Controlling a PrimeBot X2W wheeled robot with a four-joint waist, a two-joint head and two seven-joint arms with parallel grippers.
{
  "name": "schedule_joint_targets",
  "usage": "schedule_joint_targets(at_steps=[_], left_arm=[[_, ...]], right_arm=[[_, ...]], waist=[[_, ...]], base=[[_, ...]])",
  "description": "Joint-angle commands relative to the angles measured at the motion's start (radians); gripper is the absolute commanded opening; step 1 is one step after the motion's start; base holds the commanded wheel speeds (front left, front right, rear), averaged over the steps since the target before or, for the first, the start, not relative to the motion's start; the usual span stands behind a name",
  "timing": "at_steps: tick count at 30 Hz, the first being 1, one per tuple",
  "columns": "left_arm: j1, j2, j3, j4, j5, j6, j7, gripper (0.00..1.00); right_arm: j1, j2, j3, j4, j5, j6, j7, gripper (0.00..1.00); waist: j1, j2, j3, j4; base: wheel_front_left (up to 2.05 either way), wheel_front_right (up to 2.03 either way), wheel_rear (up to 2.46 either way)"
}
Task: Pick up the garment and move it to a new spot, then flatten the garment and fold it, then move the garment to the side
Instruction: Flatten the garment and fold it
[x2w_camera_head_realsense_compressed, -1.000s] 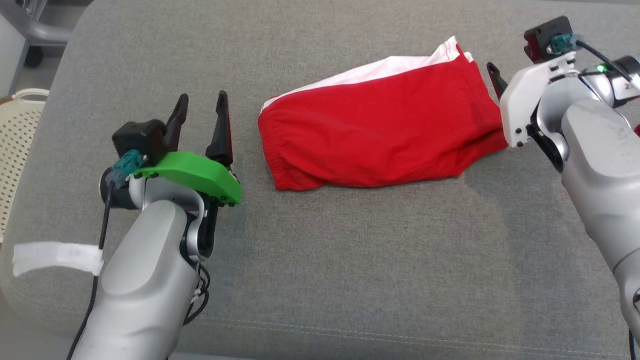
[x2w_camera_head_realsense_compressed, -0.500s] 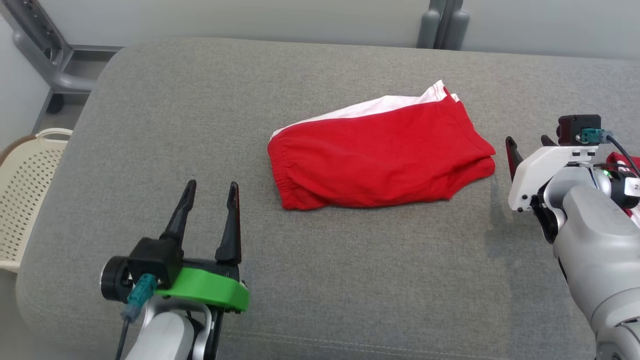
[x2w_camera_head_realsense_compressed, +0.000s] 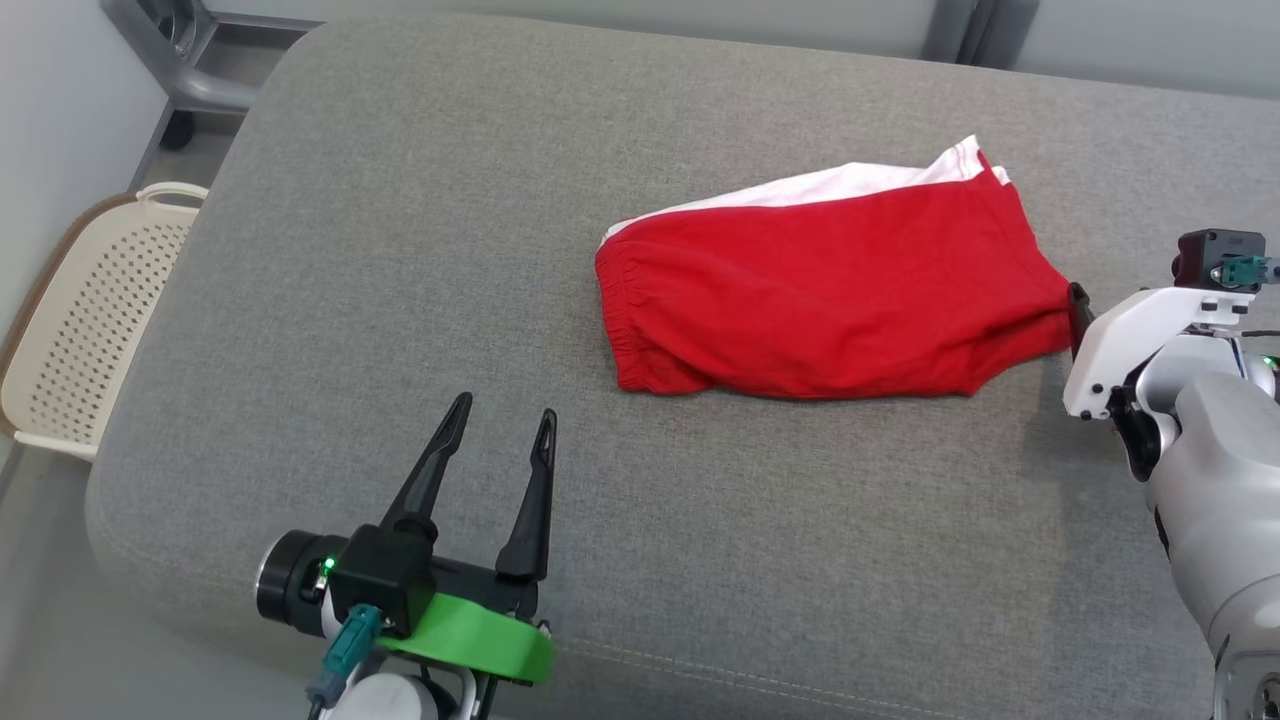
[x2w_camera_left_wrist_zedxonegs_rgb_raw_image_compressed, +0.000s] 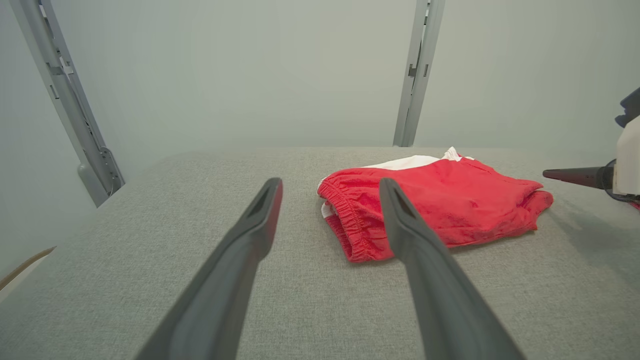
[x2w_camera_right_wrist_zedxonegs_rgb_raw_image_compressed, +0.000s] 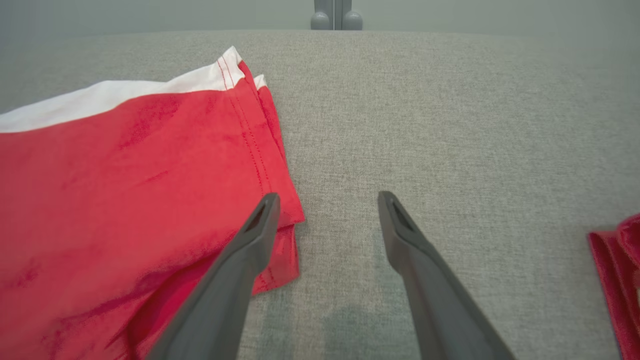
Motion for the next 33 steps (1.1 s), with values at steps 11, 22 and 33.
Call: schedule_joint_targets(at_steps=[11,22,33], left_arm=[[-0.012,-0.005,-0.012,0.002,-0.009,0.002,0.011,1.0],[-0.014,-0.001,-0.023,0.02,-0.014,-0.002,0.021,1.0],[0.028,0.014,-0.037,0.03,-0.026,0.009,0.044,1.0]], right_arm=[[0.04,0.047,-0.164,0.009,-0.125,-0.002,0.09,0.9],[0.071,0.1,-0.261,-0.018,-0.193,-0.002,0.097,0.0],[0.154,0.147,-0.326,-0.067,-0.273,-0.002,0.084,0.0]], waist=[[0.0,0.0,0.049,0.054],[0.0,0.0,0.028,0.039],[0.0,0.0,-0.054,-0.017]], base=[[0.0,0.0,0.0],[0.0,0.0,0.0],[0.0,0.0,0.0]])
